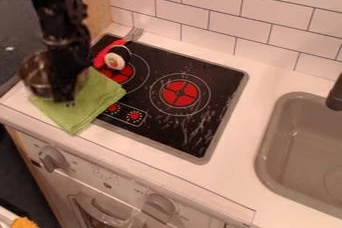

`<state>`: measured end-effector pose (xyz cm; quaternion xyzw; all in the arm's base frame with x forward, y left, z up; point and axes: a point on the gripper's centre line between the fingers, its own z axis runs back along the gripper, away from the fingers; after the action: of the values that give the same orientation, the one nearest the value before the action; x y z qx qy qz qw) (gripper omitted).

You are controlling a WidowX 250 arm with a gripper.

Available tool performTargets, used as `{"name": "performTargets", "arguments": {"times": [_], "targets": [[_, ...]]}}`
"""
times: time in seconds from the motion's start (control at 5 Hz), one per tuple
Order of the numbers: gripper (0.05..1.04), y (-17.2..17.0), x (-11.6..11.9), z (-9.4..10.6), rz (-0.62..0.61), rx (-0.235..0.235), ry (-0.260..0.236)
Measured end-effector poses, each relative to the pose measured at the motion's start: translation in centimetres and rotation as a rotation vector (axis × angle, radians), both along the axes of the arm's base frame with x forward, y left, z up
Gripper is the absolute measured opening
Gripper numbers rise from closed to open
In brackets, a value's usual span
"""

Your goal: Move the silver pot on the green cloth .

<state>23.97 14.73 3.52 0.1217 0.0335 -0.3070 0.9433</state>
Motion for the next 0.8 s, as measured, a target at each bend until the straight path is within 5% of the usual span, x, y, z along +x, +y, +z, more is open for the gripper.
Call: {"name": "performTargets", "arguments": {"times": [0.4,0.8], "targets": [[0.078,-1.3,-1.0,-1.6,-0.022,-0.023,0.005],[0.115,-3.6,-0.9,-1.2,-0.099,-0.043,-0.027]]}}
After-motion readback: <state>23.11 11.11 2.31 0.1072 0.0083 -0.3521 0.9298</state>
